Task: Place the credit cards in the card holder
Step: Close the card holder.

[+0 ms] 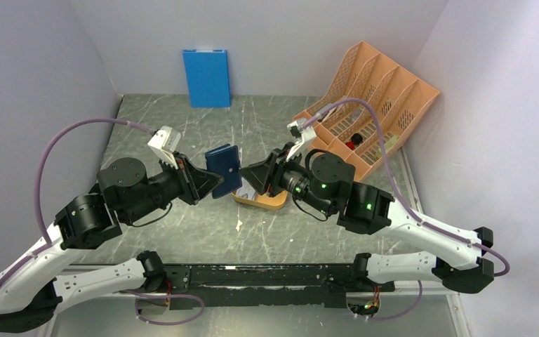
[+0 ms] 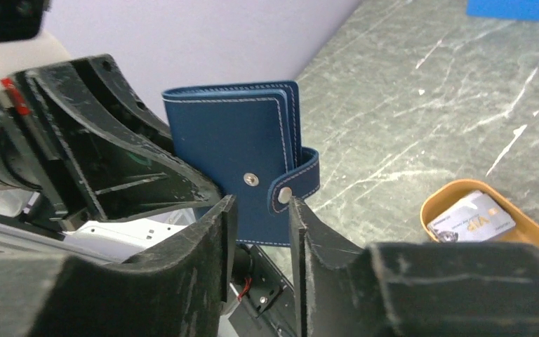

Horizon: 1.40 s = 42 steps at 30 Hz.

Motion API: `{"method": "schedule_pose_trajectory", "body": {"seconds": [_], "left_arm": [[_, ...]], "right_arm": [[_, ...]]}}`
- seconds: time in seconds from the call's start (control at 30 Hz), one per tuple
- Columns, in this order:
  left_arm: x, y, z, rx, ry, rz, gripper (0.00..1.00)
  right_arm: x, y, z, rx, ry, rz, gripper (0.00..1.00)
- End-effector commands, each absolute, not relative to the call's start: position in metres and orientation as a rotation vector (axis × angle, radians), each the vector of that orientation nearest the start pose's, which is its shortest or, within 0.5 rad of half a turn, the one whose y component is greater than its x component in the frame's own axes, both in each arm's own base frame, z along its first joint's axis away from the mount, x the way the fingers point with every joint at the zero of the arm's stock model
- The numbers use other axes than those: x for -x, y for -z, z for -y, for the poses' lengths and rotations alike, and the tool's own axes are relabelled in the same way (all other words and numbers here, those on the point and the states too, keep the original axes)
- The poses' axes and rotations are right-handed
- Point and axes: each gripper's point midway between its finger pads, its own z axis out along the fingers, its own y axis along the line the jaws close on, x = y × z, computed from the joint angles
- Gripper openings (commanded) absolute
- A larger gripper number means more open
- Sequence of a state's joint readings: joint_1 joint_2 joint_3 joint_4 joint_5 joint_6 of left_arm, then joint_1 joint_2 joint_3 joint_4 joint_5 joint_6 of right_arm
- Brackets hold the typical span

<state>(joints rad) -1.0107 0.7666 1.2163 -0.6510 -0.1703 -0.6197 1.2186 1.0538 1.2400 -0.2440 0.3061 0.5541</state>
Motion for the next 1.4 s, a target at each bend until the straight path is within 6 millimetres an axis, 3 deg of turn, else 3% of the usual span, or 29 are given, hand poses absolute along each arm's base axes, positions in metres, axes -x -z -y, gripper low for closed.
{"method": "schedule_pose_trajectory", "body": {"seconds": [0.0, 0.23, 0.47, 1.13, 1.37], "left_arm": [[-0.147, -0.392, 0.213, -0.222, 1.005, -1.811, 0.05], [-0.146, -0.392, 0.213, -0.226, 1.011, -1.810, 0.05], [-0.145, -0.391, 0.211, -0.221, 1.012, -1.806, 0.05], [-0.144, -0.387, 0.211, -0.228, 1.012, -1.814, 0.05], [-0.144, -0.388, 0.211, -0.227, 1.014, -1.811, 0.05]], "right_arm": [[-0.158, -0.396, -0.334, 0.321, -1.079, -1.743, 0.34], [-0.156, -0.391, -0.341, 0.340, -1.091, -1.762, 0.33], [-0.159, -0.390, -0.339, 0.313, -1.086, -1.756, 0.25], [-0.162, -0.404, -0.339, 0.268, -1.121, -1.695, 0.40], [-0.161, -0.404, -0.345, 0.291, -1.122, -1.700, 0.28]]}}
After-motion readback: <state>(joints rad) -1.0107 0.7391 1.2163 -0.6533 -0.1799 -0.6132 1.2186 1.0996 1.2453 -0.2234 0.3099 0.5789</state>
